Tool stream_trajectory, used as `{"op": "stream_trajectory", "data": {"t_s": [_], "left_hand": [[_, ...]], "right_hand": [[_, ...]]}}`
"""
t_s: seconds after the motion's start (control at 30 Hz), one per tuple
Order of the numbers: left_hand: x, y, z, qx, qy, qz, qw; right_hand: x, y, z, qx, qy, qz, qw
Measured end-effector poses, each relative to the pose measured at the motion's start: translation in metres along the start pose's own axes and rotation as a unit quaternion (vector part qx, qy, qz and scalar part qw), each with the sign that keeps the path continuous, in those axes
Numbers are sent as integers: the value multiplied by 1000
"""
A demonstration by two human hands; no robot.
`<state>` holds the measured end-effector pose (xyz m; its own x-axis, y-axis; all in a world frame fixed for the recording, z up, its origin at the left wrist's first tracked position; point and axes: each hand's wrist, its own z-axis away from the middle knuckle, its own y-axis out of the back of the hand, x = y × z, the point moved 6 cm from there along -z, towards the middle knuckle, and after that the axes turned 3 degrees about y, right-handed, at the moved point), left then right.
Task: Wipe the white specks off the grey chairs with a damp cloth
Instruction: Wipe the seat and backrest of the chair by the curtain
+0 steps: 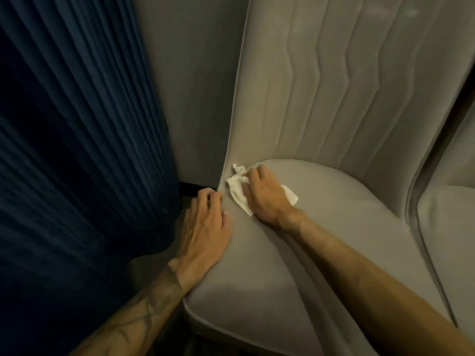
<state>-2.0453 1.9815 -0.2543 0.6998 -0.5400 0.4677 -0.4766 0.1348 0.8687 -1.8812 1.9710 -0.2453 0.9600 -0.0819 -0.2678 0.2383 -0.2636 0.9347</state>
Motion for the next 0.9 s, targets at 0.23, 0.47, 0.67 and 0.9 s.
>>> {"op": "stream_trajectory", "data": {"t_s": [0.23,0.47,0.67,0.9], "left_hand": [[34,-20,-40,19,-35,-103,994],[33,-26,-40,52,-22,-104,993],[35,-27,-38,48,-16,-112,992],[35,-30,-39,44,1,-131,990]], "right_hand": [[65,-1,-16,-39,-194,154,968],[105,33,7,15,-81,138,987],[159,45,30,10,-302,168,938],[58,-3,-31,16,-109,24,994]]}}
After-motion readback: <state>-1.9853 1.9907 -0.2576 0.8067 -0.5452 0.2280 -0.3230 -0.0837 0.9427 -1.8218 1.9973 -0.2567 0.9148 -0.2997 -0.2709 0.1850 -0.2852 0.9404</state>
